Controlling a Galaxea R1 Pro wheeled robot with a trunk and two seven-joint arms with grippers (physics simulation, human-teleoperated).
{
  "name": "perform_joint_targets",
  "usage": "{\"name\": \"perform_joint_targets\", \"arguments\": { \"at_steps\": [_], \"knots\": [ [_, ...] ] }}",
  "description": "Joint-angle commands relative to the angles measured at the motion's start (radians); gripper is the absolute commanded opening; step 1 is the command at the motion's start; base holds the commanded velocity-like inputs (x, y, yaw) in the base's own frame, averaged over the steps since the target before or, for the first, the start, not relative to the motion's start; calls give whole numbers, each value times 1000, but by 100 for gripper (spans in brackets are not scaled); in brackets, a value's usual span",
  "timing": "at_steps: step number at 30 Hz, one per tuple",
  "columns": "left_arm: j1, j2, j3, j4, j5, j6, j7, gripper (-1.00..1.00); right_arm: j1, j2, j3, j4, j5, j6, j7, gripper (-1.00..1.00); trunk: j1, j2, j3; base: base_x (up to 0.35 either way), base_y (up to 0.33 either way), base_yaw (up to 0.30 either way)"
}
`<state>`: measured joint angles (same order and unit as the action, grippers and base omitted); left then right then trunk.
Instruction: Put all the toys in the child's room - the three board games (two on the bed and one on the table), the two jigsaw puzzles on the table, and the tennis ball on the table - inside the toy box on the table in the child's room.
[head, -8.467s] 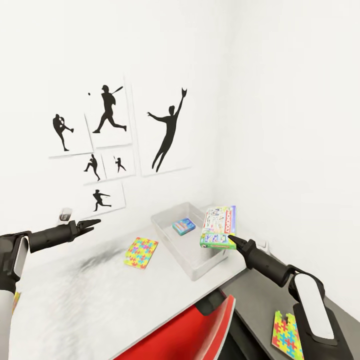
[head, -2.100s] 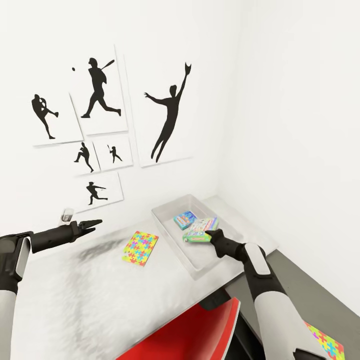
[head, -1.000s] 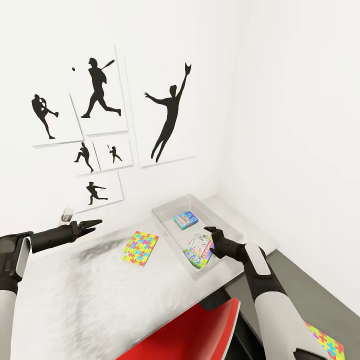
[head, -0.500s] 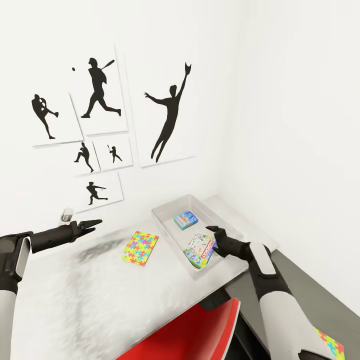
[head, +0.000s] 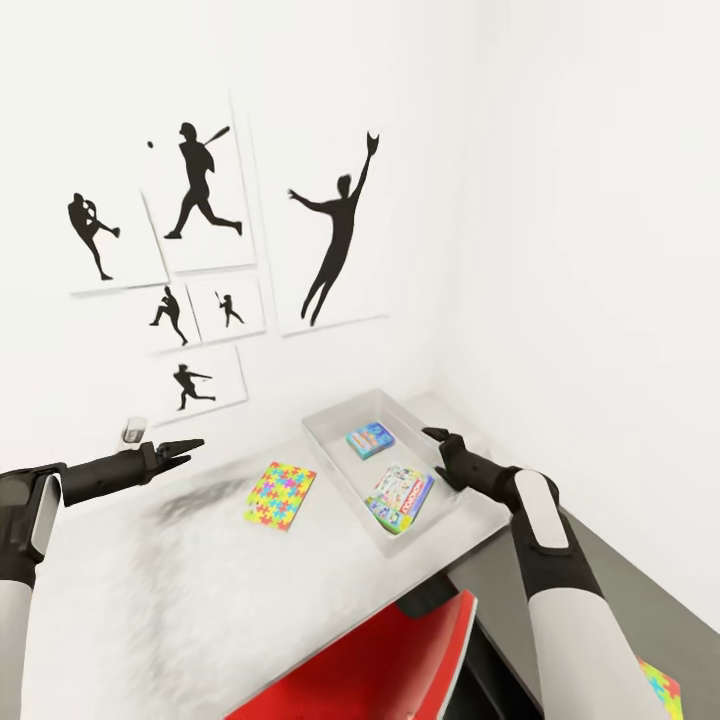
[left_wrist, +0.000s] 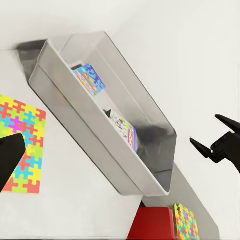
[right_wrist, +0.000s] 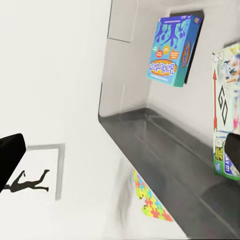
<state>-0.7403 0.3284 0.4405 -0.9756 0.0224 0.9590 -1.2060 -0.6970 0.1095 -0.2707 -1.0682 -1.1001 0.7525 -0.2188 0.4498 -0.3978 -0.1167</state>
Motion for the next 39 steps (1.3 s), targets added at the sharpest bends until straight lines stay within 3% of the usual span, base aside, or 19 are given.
{"name": "perform_joint_targets", "arguments": {
  "at_steps": [1,26,39],
  "knots": [
    [-1,1,1,0,2,9,-2,100,0,1,-2,-2,-11,4,-9,100,0,-2,-1,-245,0,-38],
    [-1,3,2,0,1,6,-3,100,0,-2,25,-3,-10,4,-8,100,0,-2,39,-145,23,-3],
    [-1,3,3,0,1,6,-3,100,-1,-2,27,-3,-11,4,-8,100,0,-2,41,-55,15,-15]
  ]
}}
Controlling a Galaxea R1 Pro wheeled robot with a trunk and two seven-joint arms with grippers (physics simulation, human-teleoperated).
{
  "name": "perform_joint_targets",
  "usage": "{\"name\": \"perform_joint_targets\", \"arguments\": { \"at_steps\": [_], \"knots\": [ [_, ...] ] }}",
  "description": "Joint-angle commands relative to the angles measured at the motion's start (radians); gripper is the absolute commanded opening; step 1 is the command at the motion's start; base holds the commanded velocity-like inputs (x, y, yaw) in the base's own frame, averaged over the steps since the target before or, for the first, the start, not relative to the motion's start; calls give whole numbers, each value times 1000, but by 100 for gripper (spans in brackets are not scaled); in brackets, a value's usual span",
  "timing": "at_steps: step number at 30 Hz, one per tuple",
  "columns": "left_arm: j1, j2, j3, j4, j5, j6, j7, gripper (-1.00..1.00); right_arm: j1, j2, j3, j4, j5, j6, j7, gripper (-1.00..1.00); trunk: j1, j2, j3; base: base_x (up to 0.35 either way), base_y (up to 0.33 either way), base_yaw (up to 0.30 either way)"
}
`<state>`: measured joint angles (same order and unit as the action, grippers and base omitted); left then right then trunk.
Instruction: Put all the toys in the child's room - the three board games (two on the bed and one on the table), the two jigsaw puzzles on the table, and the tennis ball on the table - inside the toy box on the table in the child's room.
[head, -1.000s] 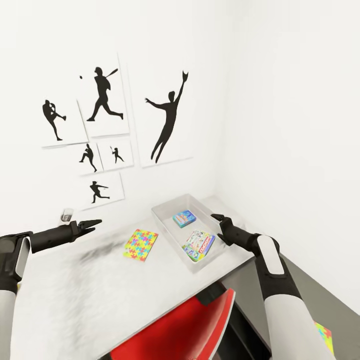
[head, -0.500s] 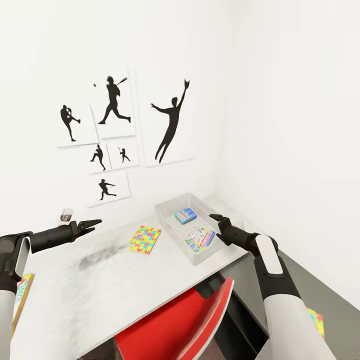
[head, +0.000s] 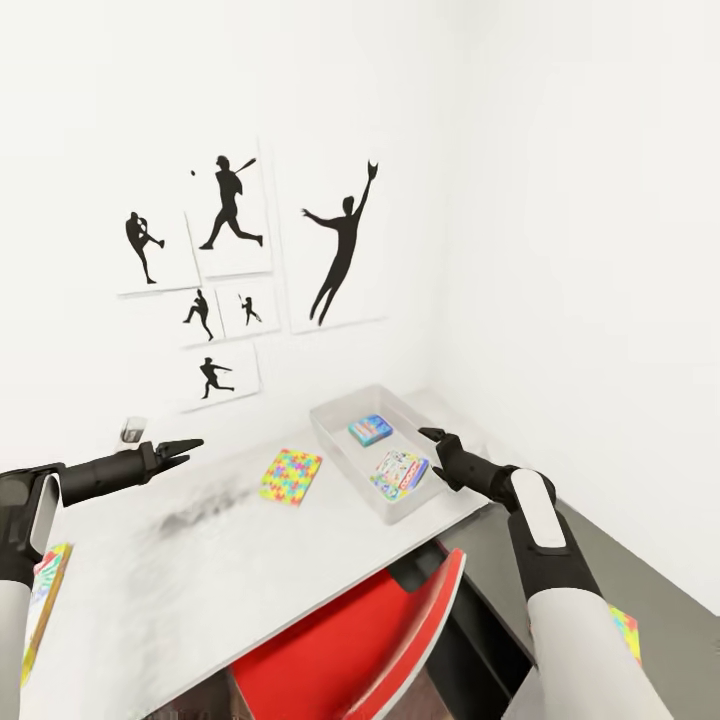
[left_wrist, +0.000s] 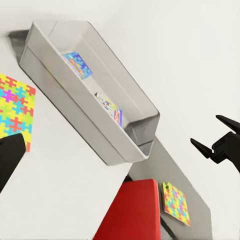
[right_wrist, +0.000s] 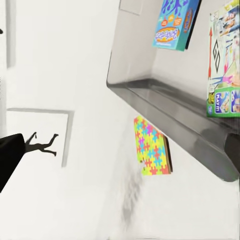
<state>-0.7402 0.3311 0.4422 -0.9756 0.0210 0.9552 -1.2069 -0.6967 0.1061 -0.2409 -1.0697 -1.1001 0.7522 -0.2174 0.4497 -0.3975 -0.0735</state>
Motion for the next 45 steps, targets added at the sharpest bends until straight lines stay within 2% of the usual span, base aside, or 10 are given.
{"name": "perform_joint_targets", "arguments": {
  "at_steps": [1,20,45],
  "knots": [
    [-1,0,1,0,2,10,-2,100,-1,1,-3,-1,-11,4,-10,100,0,-3,-2,-225,112,-164],
    [-1,0,0,0,3,10,-2,100,-1,1,-3,-1,-11,4,-10,100,0,-3,-1,-256,166,-267],
    [-1,0,0,0,2,8,-1,100,-3,-1,-4,0,-11,4,-6,100,0,-3,18,-43,28,-277]
  ]
}}
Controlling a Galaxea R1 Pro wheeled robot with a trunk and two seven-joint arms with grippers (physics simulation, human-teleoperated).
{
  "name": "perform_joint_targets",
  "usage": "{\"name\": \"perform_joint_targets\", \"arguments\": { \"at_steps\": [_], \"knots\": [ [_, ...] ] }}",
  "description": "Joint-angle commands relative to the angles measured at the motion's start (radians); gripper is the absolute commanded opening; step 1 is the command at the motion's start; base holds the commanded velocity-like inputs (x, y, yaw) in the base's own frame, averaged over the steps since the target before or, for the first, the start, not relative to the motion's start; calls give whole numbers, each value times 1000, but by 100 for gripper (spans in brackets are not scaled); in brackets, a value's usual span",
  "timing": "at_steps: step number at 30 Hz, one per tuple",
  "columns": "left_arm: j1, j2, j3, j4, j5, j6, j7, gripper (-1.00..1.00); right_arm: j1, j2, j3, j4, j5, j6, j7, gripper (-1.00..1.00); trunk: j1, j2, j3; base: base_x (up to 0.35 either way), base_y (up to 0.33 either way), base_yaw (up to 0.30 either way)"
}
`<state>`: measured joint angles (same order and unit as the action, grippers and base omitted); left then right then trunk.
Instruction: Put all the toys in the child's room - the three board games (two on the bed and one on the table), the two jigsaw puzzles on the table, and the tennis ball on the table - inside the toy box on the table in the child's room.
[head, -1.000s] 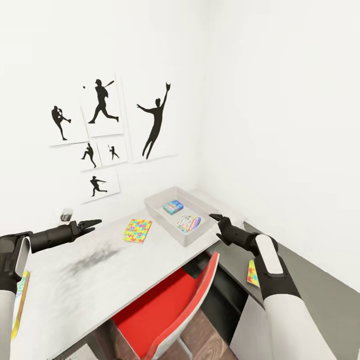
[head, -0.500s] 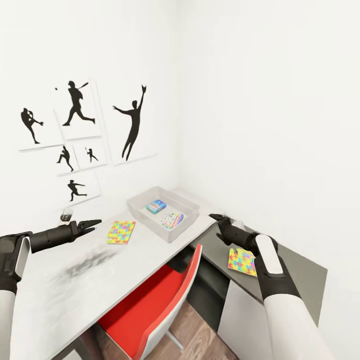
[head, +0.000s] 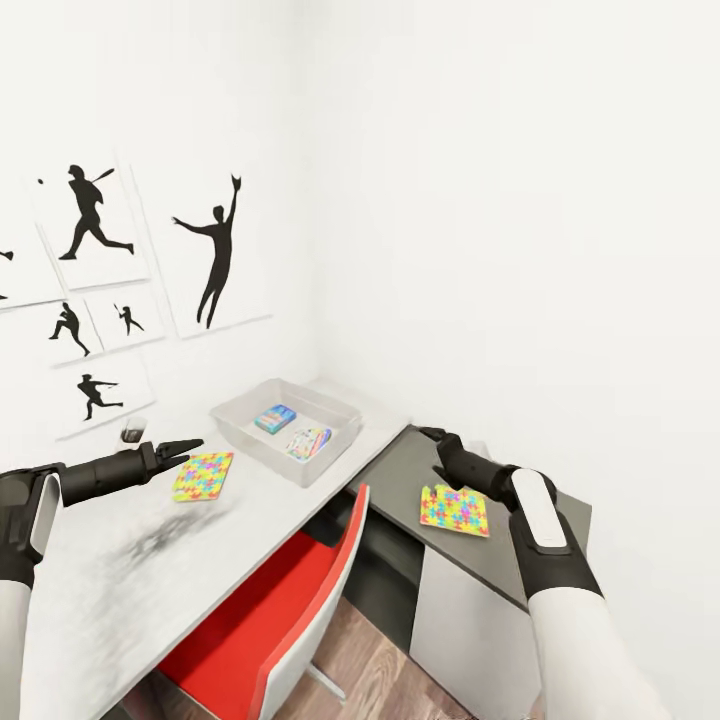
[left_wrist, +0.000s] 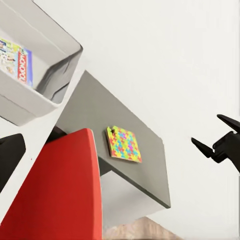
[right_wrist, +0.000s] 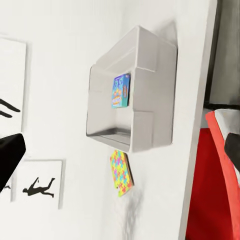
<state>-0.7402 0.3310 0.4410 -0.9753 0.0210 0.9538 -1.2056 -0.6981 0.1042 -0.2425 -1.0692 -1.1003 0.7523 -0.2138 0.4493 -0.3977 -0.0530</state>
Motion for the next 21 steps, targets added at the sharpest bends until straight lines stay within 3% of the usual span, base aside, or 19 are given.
{"name": "perform_joint_targets", "arguments": {
  "at_steps": [1,11,17,21],
  "knots": [
    [-1,0,1,0,2,10,-2,100,-2,1,-3,-1,-10,4,-6,100,1,-2,-2,-6,4,-276],
    [-1,0,1,0,2,10,-2,100,0,-2,-6,-14,-2,6,38,100,1,-2,6,-18,1,-276],
    [-1,2,1,0,2,10,-2,100,10,-40,-6,-15,-2,33,41,100,1,-2,9,-83,3,-253],
    [-1,1,0,0,2,10,-2,100,12,-48,-5,-15,-3,36,42,100,1,-2,9,-168,86,-80]
  ]
}}
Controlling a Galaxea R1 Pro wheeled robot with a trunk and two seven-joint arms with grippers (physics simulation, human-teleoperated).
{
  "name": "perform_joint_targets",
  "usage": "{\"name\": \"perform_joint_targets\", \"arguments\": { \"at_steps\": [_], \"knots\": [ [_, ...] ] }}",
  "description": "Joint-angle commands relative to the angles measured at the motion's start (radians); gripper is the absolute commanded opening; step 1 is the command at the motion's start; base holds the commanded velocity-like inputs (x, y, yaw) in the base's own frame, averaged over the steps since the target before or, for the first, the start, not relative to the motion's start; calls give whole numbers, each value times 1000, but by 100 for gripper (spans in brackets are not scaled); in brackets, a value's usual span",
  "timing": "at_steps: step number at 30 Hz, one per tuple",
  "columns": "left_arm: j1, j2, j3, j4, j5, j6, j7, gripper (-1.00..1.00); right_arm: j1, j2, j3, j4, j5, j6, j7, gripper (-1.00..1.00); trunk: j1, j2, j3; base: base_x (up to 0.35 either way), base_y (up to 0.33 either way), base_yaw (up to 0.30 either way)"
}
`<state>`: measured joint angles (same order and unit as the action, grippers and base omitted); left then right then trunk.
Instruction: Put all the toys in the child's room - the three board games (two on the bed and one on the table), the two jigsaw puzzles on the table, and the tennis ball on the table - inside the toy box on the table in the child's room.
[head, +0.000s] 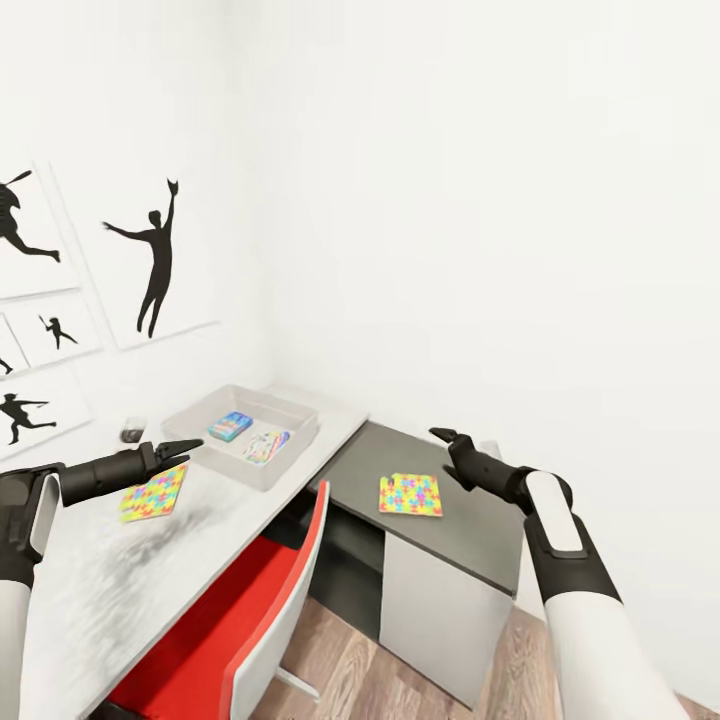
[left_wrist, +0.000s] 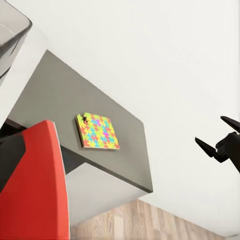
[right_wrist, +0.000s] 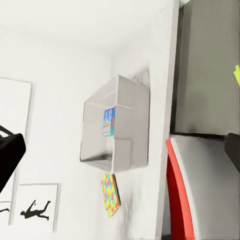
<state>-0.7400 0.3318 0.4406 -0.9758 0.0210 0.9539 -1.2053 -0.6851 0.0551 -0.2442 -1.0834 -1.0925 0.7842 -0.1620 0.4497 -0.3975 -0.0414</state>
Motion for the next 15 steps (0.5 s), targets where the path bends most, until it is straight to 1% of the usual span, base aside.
{"name": "perform_joint_targets", "arguments": {
  "at_steps": [1,4,10,12,15],
  "knots": [
    [-1,0,0,0,2,9,-2,100,-1,0,-3,-1,-11,5,-10,100,0,-3,-2,-212,137,-28],
    [-1,0,0,0,2,9,-2,100,-1,-1,-2,-1,-12,5,-11,100,0,-3,-2,-158,105,-15],
    [-1,0,0,0,2,8,-2,100,-1,-1,-3,1,-12,4,-11,100,0,-3,-2,-34,22,-4],
    [-1,0,-1,0,2,8,-2,100,-1,-1,-3,4,-12,4,-11,100,0,-3,-2,-7,5,-78],
    [-1,0,-2,0,2,8,-2,100,-1,-2,-3,6,-12,5,-11,100,0,-3,-2,-3,2,-193]
  ]
}}
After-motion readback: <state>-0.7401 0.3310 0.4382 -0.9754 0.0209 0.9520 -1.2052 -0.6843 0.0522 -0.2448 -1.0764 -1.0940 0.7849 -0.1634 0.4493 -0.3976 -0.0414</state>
